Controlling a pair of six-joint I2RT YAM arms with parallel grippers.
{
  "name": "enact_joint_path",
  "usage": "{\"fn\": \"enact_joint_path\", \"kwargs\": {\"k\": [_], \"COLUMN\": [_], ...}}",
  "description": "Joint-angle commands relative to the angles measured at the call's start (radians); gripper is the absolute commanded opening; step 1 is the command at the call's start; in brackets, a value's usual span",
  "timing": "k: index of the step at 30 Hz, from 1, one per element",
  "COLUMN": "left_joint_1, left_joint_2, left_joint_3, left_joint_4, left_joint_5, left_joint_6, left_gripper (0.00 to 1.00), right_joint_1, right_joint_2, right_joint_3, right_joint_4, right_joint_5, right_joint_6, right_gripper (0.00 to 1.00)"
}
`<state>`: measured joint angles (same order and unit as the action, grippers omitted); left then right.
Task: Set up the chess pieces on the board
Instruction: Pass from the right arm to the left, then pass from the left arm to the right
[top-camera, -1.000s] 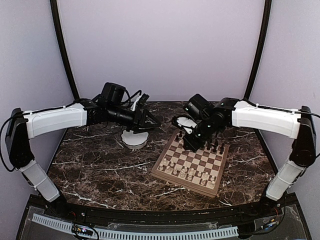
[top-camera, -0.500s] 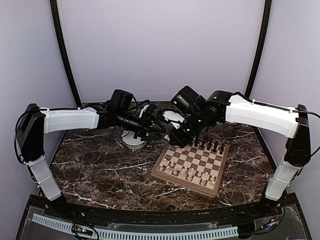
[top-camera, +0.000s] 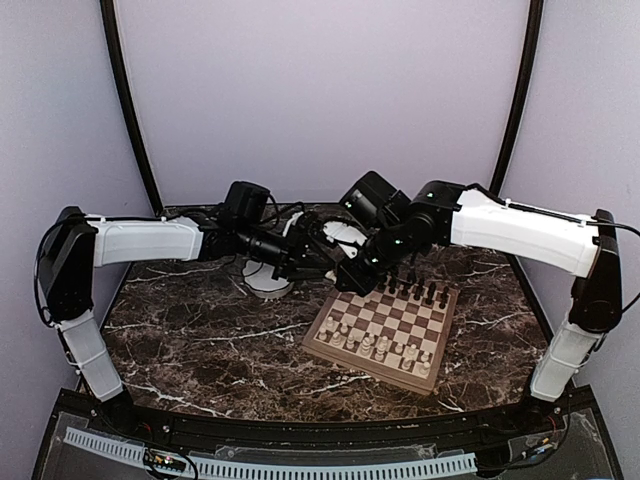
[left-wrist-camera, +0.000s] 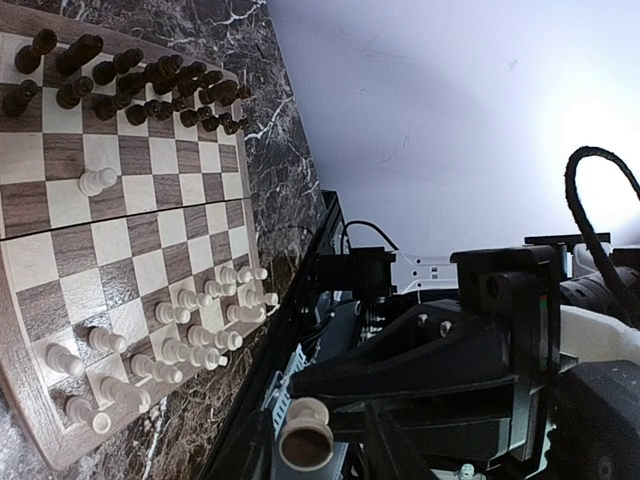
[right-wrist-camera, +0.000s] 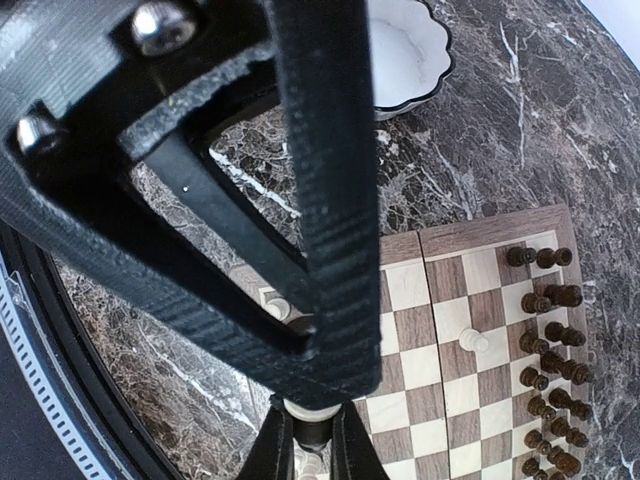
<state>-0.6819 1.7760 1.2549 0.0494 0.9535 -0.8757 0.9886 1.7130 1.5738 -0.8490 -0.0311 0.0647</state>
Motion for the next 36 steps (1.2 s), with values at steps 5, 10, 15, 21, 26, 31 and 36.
{"fn": "enact_joint_path", "kwargs": {"k": [5,10,15,21,26,31,36], "left_joint_1": [-0.014,-0.014,-0.009,0.01,0.015,0.015,0.016], "left_joint_2": [0.007,0.008,0.008,-0.001,0.0,0.007,0.034], "left_joint_3": [-0.002,0.0,0.035,0.075,0.083,0.085,0.083], "left_joint_4": [0.031,0.038,0.047,0.242,0.417,0.507,0.604], "left_joint_5": [0.041,0.046,0.06,0.047,0.008,-0.012,-0.014], "left_joint_6": [-0.01,-0.014,-0.034,-0.175,-0.279,-0.325,-0.397], "left_gripper": [0.29,0.19,0.1,0.07,0.08,0.08,0.08], "right_joint_1": [0.012,0.013,0.006,-0.104,-0.262,-0.288,-0.288], "right_joint_2": [-0.005,-0.007,-0.069,-0.315,-0.475,-0.458,-0.398], "right_joint_3": [0.032,0.034,0.03,-0.157,-0.438,-0.537,-0.504], "right_joint_4": [0.013,0.011,0.03,0.328,0.697,0.856,0.864], "right_joint_5": [0.005,0.011,0.008,-0.118,-0.308,-0.419,-0.477], "right_joint_6": [0.002,0.003,0.024,0.246,0.554,0.706,0.707], "right_gripper": [0.01,0.01,0.14,0.43,0.5,0.51,0.51]}}
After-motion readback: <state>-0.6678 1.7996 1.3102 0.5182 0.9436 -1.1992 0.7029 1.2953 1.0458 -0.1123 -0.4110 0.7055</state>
